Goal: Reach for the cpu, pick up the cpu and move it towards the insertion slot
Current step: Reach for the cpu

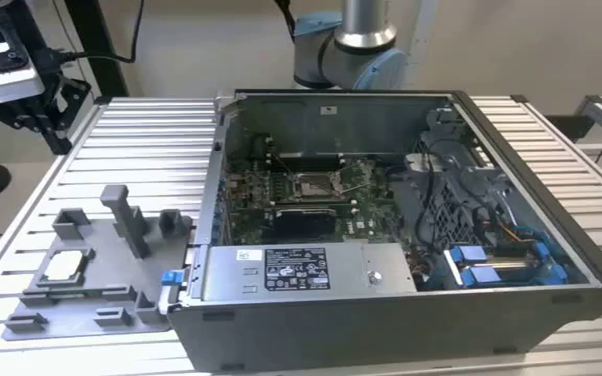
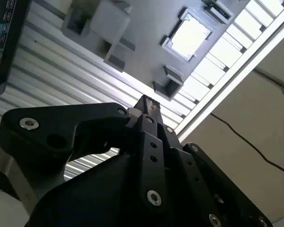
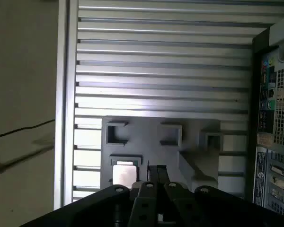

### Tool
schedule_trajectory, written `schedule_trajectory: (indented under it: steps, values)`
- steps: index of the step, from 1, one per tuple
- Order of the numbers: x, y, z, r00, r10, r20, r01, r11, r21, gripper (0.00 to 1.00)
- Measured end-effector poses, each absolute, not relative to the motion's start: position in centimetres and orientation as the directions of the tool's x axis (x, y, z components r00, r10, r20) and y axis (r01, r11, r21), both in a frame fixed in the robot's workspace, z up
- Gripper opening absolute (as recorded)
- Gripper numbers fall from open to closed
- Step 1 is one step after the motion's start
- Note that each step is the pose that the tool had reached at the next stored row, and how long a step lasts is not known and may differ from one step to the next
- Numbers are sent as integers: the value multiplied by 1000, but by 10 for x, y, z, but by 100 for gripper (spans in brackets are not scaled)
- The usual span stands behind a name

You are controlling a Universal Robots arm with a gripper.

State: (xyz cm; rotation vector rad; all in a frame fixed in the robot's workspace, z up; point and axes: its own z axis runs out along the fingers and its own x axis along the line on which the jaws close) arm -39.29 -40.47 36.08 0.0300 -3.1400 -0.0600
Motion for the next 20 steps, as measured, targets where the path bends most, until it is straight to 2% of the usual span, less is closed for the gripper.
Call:
schedule_trajectory:
  steps: [14,20]
  values:
    - [-393,-405,361,-1000,-19,1,-19,999,38,0]
    - [-417,-410,360,-1000,-19,0,-19,999,39,0]
